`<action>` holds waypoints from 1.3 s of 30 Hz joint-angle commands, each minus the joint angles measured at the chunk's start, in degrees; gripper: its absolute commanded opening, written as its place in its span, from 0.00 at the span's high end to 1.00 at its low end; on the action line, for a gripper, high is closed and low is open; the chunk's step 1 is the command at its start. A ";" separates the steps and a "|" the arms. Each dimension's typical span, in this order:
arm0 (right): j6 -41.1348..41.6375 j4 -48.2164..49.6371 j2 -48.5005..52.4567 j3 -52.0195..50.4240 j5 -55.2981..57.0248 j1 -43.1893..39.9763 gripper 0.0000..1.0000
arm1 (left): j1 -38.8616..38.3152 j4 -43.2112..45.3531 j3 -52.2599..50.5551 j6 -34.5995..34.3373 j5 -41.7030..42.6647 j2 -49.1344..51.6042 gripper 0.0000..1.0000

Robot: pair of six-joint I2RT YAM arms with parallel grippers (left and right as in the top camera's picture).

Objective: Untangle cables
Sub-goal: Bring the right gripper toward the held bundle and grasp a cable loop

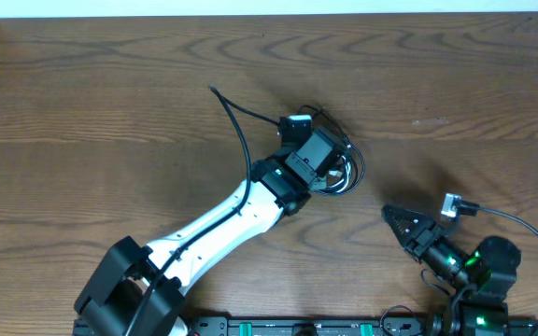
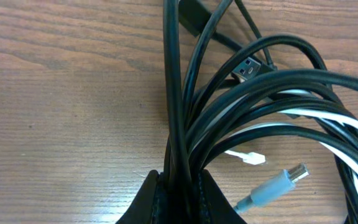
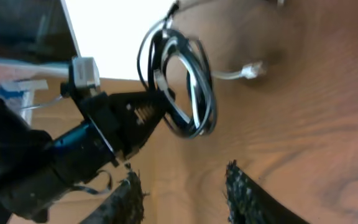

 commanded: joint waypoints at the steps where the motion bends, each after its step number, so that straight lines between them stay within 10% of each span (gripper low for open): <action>1: 1.46 1.62 5.22 3.48 -1.97 2.97 0.61 | -1.33 0.22 -0.11 0.85 -4.59 -1.14 0.92; 16: -0.63 18.49 23.19 3.80 18.10 19.15 0.62 | -3.65 -1.77 -0.11 0.85 -4.31 -1.14 0.93; 39: -0.61 22.91 31.21 3.80 19.21 20.65 0.74 | -6.82 -2.58 -0.11 0.83 -1.25 -1.16 0.92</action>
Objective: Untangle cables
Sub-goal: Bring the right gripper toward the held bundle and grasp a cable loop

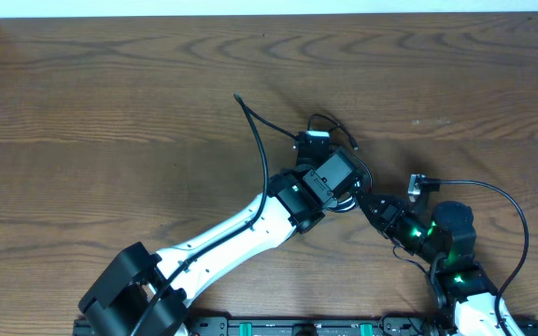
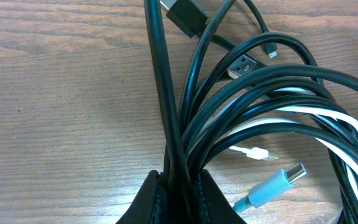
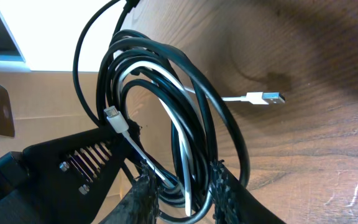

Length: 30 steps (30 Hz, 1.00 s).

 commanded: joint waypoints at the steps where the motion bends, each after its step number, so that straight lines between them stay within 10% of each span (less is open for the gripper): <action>1: -1.01 0.22 0.07 0.96 -0.44 1.40 0.74 | -0.83 0.33 -0.11 0.76 0.98 -1.16 0.93; 30: -0.92 -0.76 7.15 0.96 4.85 5.09 0.99 | -0.63 1.97 -0.11 6.91 6.51 -1.16 0.92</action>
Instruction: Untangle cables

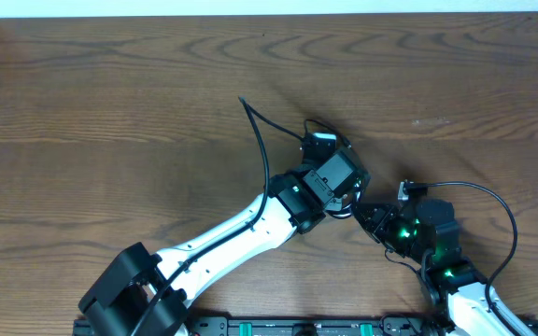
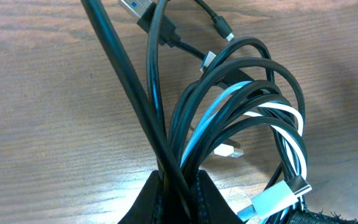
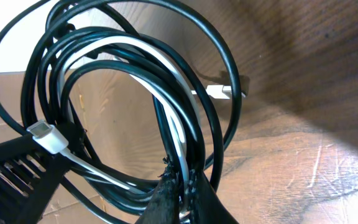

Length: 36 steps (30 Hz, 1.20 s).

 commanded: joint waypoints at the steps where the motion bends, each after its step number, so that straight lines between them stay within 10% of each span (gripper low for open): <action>1: -2.34 -1.14 0.00 0.96 0.83 0.55 0.99 | -0.33 0.55 -0.11 5.90 -0.66 -1.16 0.93; 11: -5.22 -12.44 -0.02 0.96 12.94 0.39 0.99 | 6.03 0.55 -0.04 6.19 -18.86 -6.29 0.93; 18: -7.65 -5.60 -0.02 0.96 8.17 0.33 0.97 | 8.90 0.66 -0.04 7.67 -8.31 -9.77 0.93; 24: -9.44 11.47 -0.02 0.96 -2.47 0.55 0.69 | 8.09 0.72 -0.15 9.16 -5.22 -9.18 0.93; 36: -5.90 16.26 0.00 0.96 -1.90 3.26 0.76 | 8.00 0.68 -0.15 9.18 2.71 -9.18 0.93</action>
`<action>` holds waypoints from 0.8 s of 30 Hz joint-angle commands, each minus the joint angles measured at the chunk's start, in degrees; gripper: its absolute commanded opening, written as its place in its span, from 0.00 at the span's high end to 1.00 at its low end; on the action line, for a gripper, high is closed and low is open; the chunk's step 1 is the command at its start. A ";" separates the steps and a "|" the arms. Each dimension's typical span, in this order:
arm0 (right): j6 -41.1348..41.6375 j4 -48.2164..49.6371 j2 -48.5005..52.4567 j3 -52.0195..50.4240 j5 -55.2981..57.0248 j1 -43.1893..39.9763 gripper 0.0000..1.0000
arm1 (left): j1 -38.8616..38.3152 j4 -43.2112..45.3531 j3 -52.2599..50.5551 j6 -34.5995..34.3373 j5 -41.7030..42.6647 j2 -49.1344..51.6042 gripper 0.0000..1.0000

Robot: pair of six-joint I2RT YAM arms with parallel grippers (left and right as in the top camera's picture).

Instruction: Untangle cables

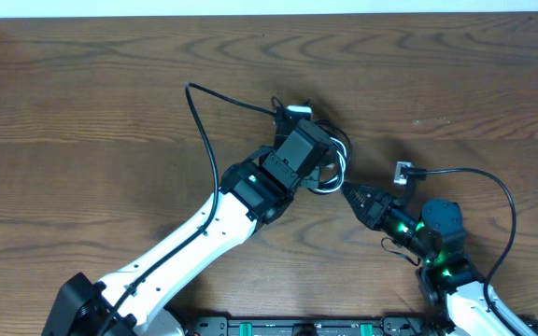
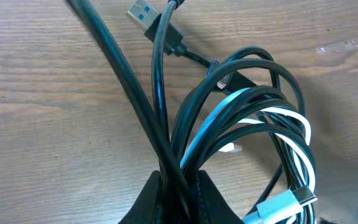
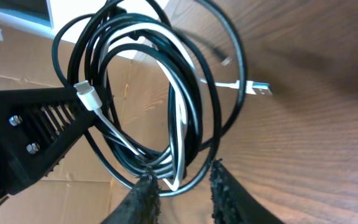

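A tangled bundle of black and white cables (image 1: 336,170) hangs from my left gripper (image 1: 321,177), held above the wooden table. In the left wrist view, the left gripper (image 2: 179,186) is shut on several black strands of the cable bundle (image 2: 247,118). A blue-tongued USB plug (image 2: 143,12) lies at the top and a white connector (image 2: 284,205) at the lower right. My right gripper (image 1: 348,194) sits just right of the bundle. In its own view, the right gripper (image 3: 182,186) is open, with the bottom of the coiled loops (image 3: 166,93) dipping between its fingers.
One long black cable tail (image 1: 204,121) arcs left from the bundle over the table (image 1: 82,112). A silver USB plug on a white lead (image 3: 260,87) sticks out to the right. The right wrist camera's own black lead (image 1: 484,177) loops at the lower right.
My right gripper was shut on the loops and is now open around them. The left gripper has moved the bundle up and to the left, and the black tail now reaches farther left.
At first my left gripper held the bundle while the right gripper was open, far off at the lower right. Then the right gripper was at the bundle, open around the loops. It was then shut on them, and now stands open again.
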 commanded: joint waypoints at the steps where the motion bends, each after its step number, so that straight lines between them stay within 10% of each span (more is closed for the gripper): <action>1: 1.31 0.22 -0.09 0.26 -0.07 1.46 0.76 | -0.17 0.35 -0.15 0.74 1.84 0.07 0.93; 12: 3.08 0.20 -0.09 0.26 5.25 5.51 0.98 | -2.69 0.33 -0.15 0.74 2.84 0.07 0.93; 24: 3.02 -14.12 -0.09 0.26 15.52 5.38 0.99 | -3.17 0.28 -0.15 3.34 -4.04 -0.87 0.92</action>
